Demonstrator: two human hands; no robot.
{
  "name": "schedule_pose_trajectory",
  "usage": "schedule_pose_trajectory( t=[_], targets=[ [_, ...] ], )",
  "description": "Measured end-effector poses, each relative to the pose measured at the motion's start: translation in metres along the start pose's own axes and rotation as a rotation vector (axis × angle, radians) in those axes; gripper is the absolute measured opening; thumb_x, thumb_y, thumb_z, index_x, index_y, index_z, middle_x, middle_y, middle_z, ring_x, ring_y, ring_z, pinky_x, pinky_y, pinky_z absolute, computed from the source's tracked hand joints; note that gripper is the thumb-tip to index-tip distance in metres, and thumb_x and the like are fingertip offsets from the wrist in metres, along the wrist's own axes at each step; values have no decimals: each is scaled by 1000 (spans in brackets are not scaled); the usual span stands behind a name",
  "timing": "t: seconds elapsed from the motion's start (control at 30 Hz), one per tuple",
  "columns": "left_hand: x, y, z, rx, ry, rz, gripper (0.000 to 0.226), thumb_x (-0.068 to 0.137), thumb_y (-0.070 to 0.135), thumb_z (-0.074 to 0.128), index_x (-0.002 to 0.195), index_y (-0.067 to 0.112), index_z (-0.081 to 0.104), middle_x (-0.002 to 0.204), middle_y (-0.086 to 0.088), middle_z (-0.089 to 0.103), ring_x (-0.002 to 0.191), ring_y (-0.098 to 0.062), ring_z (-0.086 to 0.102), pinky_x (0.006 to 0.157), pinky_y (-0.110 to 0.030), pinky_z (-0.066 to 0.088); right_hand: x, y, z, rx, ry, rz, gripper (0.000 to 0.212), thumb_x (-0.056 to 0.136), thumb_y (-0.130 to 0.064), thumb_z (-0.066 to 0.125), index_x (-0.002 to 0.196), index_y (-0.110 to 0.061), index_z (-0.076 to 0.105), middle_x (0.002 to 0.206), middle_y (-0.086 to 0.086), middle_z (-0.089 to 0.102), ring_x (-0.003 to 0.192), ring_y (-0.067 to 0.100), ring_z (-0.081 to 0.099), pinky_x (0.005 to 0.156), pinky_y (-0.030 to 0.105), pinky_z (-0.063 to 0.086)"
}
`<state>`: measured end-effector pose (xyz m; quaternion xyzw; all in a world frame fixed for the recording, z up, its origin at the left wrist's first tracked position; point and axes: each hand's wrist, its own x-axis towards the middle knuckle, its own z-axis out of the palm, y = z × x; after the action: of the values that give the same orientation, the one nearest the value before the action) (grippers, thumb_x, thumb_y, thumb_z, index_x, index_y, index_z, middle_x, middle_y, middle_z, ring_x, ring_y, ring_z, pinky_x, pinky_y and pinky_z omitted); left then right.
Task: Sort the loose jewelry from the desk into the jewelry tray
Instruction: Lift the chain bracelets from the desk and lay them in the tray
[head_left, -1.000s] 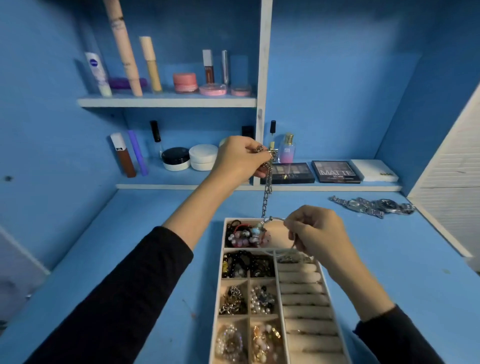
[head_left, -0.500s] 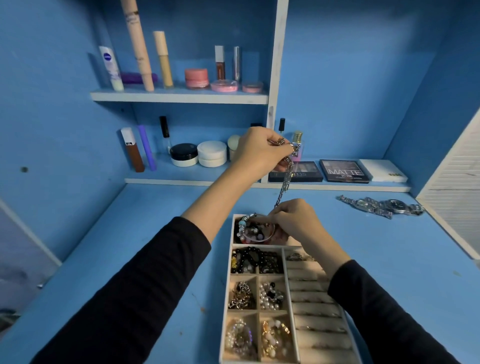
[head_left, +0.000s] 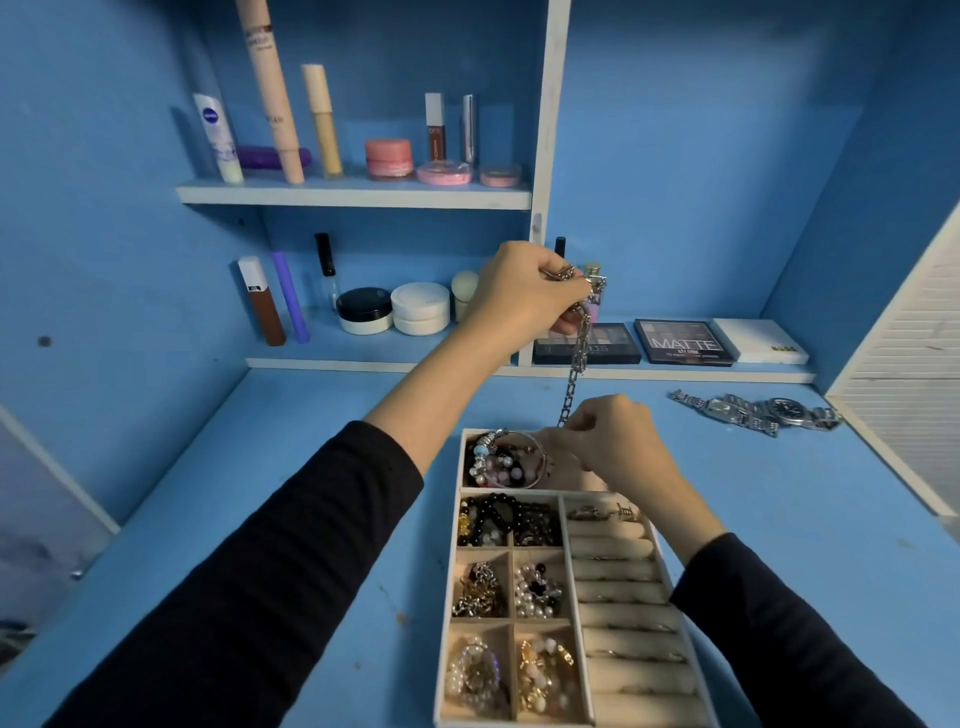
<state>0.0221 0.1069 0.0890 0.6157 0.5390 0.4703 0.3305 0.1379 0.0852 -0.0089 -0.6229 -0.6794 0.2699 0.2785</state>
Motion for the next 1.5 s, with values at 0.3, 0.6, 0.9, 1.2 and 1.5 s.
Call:
schedule_pose_trajectory(
  t=[0.3,0.6,0.9,1.2,1.5],
  targets=[
    [6,31,-12,-77,57,73,10,81,2,61,74,7,65,67,-7,64,49,-11,62,58,-26,58,-9,20,-26,166,152,11,5,81,-16,62,77,-13,61,66,10,63,63,22,56,61,32,44],
    [4,61,-37,-171,102,173,12,84,0,58,76,5,65,66,-7,63,50,-7,60,54,-21,54,-21,53,-15,538,451,-30,12,89,-18,59,77,-20,59,63,8,59,55,18,48,59,36,40],
    [-8,67,-52,-109,56,170,15,84,-1,56,76,9,64,69,-8,64,54,-10,60,57,-22,56,-21,-15,-40,515,110,-303,32,75,-45,63,103,-31,65,90,-5,62,66,8,50,57,16,42],
    [-20,49,-64,-214,83,92,19,85,-4,53,73,8,62,64,-4,59,47,-6,57,53,-20,54,-5,-64,-64,708,-139,-298,12,84,-15,63,78,-6,67,66,4,64,48,12,41,44,19,31],
    [-44,-6,-54,-615,59,-215,7,87,-2,55,85,3,60,72,-9,61,51,-9,62,51,-19,52,4,-86,-91,771,4,-330,15,87,-17,61,87,-2,65,63,5,61,45,14,43,43,24,32]
  ],
)
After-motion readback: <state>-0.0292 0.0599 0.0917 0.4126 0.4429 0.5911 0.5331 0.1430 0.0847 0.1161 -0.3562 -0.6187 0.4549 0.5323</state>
